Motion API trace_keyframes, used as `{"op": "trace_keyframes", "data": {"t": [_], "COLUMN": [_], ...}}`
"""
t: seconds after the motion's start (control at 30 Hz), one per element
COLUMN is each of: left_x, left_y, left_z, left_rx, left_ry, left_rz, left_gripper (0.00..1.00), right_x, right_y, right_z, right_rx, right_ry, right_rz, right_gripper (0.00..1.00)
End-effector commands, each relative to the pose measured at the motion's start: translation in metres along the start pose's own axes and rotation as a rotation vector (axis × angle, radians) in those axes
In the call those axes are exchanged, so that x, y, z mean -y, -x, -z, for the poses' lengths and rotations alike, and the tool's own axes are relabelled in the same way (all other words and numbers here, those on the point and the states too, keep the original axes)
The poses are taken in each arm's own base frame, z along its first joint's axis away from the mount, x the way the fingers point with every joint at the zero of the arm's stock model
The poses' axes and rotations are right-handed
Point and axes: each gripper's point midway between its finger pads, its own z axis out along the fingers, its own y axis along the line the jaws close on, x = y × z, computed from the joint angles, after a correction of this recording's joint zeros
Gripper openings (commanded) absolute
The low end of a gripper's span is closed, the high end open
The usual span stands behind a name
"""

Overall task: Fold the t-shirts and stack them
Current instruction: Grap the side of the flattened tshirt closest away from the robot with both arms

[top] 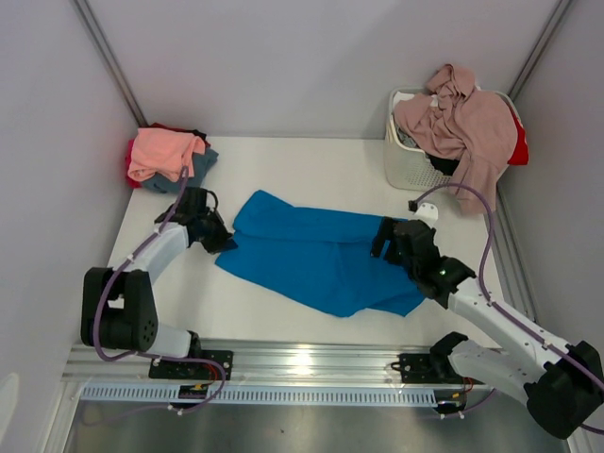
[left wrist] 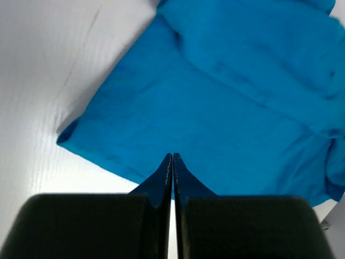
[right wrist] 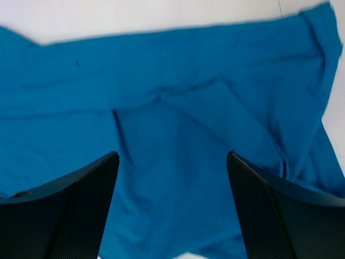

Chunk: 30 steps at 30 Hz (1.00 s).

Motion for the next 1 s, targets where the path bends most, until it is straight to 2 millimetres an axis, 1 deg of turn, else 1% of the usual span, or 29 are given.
{"op": "trace_keyframes", "data": {"t": [0.0, 0.07, 0.17, 0.2, 0.23, 0.33, 0.37, 0.47, 0.5, 0.57, 0.63, 0.73, 0.9, 0.97], "left_x": [0.005, 0.004, -0.006, -0.008, -0.013, -0.017, -0.018, -0.021, -0.022, -0.026, -0.028, -0.030, -0.026, -0.026], "left_y": [-0.016, -0.024, -0.039, -0.040, -0.043, -0.048, -0.049, -0.054, -0.056, -0.063, -0.071, -0.077, -0.078, -0.078], "left_z": [0.007, 0.005, -0.002, -0.003, -0.005, -0.007, -0.007, -0.008, -0.009, -0.013, -0.016, -0.020, -0.022, -0.022], "left_rx": [0.000, -0.018, -0.045, -0.045, -0.051, -0.057, -0.054, -0.049, -0.053, -0.065, -0.079, -0.090, -0.082, -0.076], "left_ry": [0.002, 0.011, 0.039, 0.047, 0.063, 0.080, 0.084, 0.109, 0.115, 0.130, 0.137, 0.150, 0.157, 0.162], "left_rz": [-0.030, -0.035, -0.033, -0.032, -0.033, -0.033, -0.037, -0.049, -0.049, -0.043, -0.044, -0.050, -0.074, -0.081], "left_gripper": [0.01, 0.02, 0.02, 0.03, 0.03, 0.03, 0.03, 0.04, 0.04, 0.04, 0.04, 0.05, 0.15, 0.17], "right_x": [0.018, 0.023, 0.022, 0.023, 0.026, 0.028, 0.026, 0.020, 0.021, 0.021, 0.021, 0.016, 0.014, 0.013], "right_y": [-0.025, -0.034, -0.048, -0.052, -0.059, -0.080, -0.091, -0.110, -0.119, -0.130, -0.140, -0.152, -0.165, -0.168], "right_z": [0.014, 0.023, 0.033, 0.034, 0.037, 0.040, 0.042, 0.046, 0.047, 0.050, 0.050, 0.052, 0.049, 0.047], "right_rx": [-0.067, -0.099, -0.143, -0.159, -0.187, -0.264, -0.305, -0.374, -0.404, -0.430, -0.464, -0.493, -0.516, -0.514], "right_ry": [-0.081, -0.093, -0.071, -0.078, -0.084, -0.074, -0.053, -0.020, -0.025, -0.030, -0.042, -0.038, -0.040, -0.028], "right_rz": [-0.023, -0.023, 0.007, -0.003, 0.007, 0.002, 0.000, 0.001, 0.011, 0.053, 0.086, 0.137, 0.174, 0.179], "right_gripper": [0.83, 0.82, 0.82, 0.82, 0.81, 0.80, 0.80, 0.79, 0.78, 0.78, 0.78, 0.79, 0.79, 0.80]}}
